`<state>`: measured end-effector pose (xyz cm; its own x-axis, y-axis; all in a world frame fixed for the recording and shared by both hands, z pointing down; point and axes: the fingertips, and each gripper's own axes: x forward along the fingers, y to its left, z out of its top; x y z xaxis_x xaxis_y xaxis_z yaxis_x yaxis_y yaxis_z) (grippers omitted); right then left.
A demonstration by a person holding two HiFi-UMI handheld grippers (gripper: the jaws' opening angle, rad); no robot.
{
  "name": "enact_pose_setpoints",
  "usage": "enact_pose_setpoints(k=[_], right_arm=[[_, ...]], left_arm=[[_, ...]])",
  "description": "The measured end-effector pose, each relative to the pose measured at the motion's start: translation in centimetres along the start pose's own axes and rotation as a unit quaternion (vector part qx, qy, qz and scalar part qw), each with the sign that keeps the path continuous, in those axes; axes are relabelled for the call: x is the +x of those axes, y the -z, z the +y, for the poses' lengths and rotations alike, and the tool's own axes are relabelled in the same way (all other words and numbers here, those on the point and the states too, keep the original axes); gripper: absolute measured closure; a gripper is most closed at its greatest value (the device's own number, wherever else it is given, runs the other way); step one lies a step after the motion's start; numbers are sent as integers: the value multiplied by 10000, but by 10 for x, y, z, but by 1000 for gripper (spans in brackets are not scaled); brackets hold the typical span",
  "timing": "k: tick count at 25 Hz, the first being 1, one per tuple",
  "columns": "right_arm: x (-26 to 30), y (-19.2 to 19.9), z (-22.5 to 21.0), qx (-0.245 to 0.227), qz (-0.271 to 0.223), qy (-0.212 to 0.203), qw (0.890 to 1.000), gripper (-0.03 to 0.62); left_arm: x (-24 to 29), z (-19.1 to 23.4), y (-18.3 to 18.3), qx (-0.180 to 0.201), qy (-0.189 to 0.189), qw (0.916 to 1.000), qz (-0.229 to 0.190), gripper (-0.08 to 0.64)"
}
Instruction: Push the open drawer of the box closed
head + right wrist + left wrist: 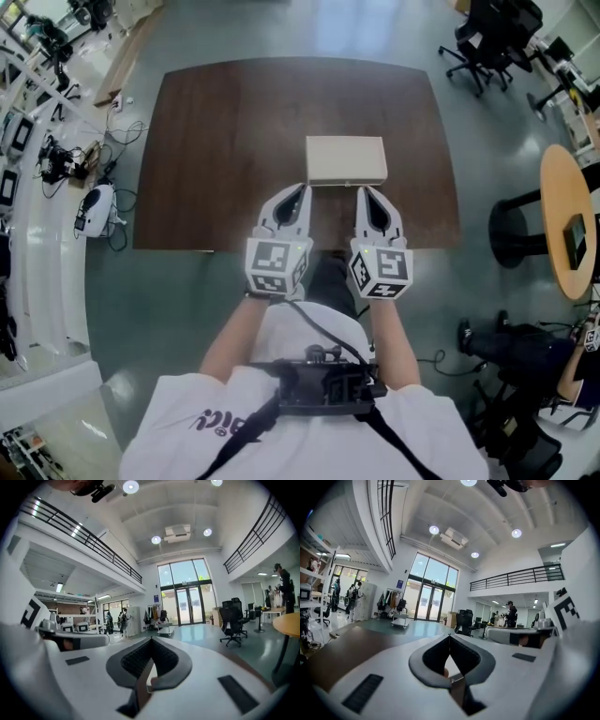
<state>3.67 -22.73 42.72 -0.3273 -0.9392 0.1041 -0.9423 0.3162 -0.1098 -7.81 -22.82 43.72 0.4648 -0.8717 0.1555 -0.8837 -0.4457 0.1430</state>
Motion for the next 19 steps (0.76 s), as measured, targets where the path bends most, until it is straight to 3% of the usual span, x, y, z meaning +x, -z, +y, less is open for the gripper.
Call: enact_pose_setpoints(k=[5,19], right_arm=[[-16,-24,27,-76,-388,11,9992,588],[-32,-18,59,-228,-394,58,9989,588]], left_arm=[[-23,1,-18,127,61,9995,-298,548],[-47,-4,-8,277,250,9982,-464,548]])
